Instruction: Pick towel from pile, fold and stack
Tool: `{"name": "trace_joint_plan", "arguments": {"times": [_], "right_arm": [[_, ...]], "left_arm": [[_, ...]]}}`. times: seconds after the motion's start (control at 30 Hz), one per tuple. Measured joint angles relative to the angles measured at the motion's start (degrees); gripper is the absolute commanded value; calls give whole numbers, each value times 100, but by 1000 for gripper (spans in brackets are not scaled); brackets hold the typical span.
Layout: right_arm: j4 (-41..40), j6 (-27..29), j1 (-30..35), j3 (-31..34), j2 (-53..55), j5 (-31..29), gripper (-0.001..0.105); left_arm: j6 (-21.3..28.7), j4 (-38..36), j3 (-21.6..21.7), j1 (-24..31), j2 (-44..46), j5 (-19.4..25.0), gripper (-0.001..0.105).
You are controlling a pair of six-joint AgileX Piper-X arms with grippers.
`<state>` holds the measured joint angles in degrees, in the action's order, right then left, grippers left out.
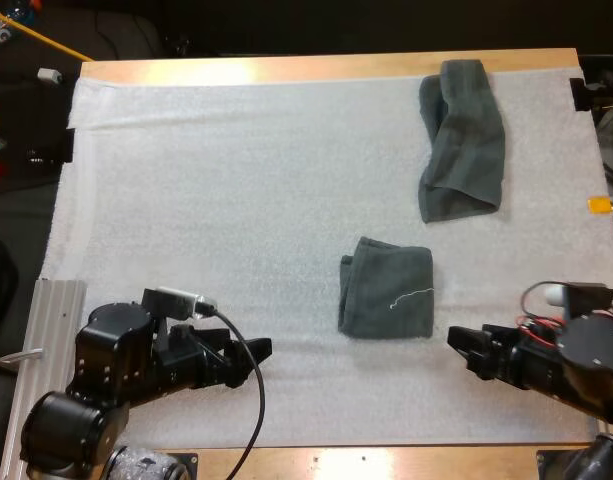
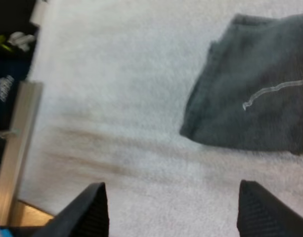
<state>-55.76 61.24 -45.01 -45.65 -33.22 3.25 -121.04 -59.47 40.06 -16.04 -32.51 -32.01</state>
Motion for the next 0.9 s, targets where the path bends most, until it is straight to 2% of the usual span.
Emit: {"name": "trace_joint_plan", "arguments": {"times": [0.2, 0.47, 0.9], "right_arm": [[-16, 0, 0, 0, 189, -38, 55], [-16, -19, 0, 0, 188, -782, 55], [-16, -33, 0, 0, 188, -801, 55]], "left_arm": [[0, 411, 0, 0, -452, -29, 72], [0, 1217, -26, 0, -1420, -100, 72], [-27, 2582, -38, 0, -3498, -484, 72]]}}
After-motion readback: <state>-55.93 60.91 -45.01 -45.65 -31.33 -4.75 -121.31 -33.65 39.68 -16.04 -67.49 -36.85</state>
